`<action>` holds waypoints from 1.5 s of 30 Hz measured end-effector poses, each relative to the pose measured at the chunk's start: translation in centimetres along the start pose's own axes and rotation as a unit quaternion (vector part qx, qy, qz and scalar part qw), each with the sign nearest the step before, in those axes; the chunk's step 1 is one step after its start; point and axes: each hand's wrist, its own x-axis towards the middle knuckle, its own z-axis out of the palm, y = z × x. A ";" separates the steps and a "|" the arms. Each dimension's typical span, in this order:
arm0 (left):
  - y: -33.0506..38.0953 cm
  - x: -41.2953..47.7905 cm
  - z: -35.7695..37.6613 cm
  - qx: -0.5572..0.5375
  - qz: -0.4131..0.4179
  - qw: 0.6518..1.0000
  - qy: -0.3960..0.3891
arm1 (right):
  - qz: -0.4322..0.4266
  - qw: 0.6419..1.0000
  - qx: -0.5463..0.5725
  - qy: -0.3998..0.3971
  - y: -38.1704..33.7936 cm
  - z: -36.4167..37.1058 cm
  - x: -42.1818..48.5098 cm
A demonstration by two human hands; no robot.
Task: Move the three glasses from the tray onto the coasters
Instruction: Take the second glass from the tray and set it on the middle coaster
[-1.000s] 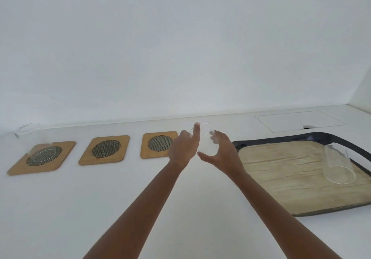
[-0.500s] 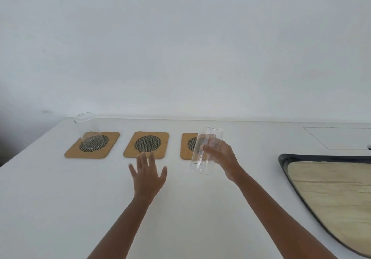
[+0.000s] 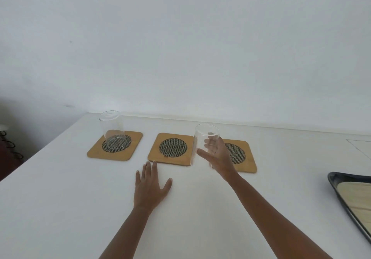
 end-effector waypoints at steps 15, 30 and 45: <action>-2.0 5.6 1.1 -0.030 0.018 0.999 0.031 | -0.028 0.999 -0.018 -0.029 1.2 7.5 7.8; -2.1 6.4 1.1 -0.036 0.019 0.999 0.019 | -0.034 0.997 -0.057 0.032 2.3 10.3 8.1; -1.9 6.4 1.1 -0.049 0.018 0.998 0.026 | -0.043 0.996 -0.054 0.056 2.8 10.9 7.7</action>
